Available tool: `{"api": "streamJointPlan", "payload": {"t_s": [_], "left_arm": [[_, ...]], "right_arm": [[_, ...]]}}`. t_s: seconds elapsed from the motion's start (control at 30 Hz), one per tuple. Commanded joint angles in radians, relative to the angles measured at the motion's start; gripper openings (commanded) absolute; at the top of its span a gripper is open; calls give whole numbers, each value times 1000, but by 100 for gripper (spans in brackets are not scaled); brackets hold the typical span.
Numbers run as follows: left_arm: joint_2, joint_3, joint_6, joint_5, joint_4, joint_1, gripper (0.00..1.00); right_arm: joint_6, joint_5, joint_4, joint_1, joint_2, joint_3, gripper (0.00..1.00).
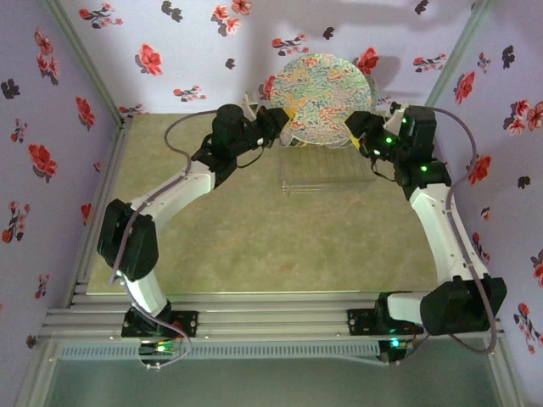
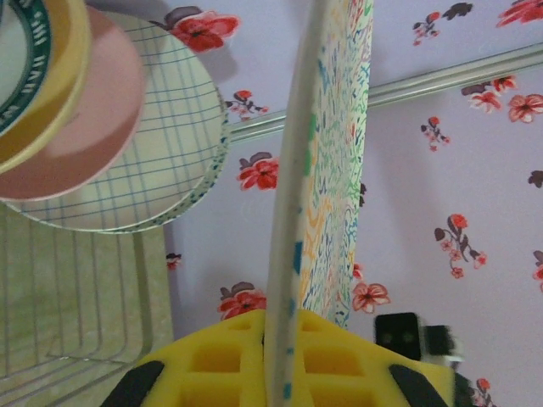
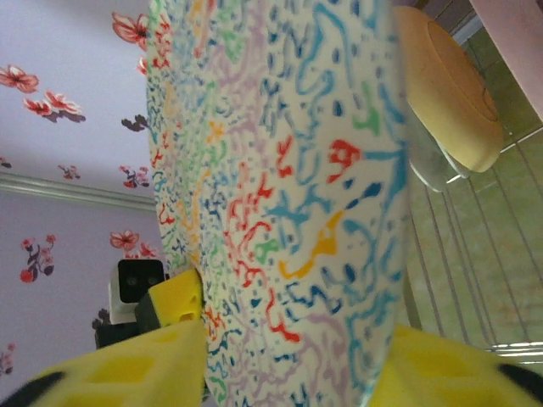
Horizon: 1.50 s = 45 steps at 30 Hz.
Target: Unload the plates from the dish rack
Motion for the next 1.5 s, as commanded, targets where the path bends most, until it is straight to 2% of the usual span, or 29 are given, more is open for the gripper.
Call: {"api": "streamJointPlan", "payload": {"t_s": [0.0,0.17,0.23,0.37,0.47,0.57,0.73,0.8,0.97,1.17,1.47], "left_arm": [[-56,-32,25,11,49,47,0],[-128,-144,-3,24,78,135,0],[-161,-206,-20,24,98,182,0],[-222,-351,-34,15,121,296,0],[-245,-447,-40,6,157,379,0],[-235,-524,-45,-12,207,443,0],[-148,-586,-53,-46,314,496,0],[-93,-587,-60,-46,368,500,0],[26,-551,-67,-64,430,501,0],[131,-493,-42,-64,429,501,0],[245,-413,-27,-61,420,501,0]], "right_arm": [[-171,92,-51,20,-62,57,63],[-482,299,-93,141,-152,58,75],[-623,372,-106,220,-171,63,78],[-935,551,-167,447,-158,88,85],[-1052,627,-215,567,-104,117,86],[-1043,673,-179,627,-57,128,86],[-923,617,-54,639,5,124,87],[-889,592,-71,640,49,159,87],[-875,578,-60,643,102,193,99],[-873,630,-20,642,106,169,99],[-879,619,-60,643,132,187,99]]}}
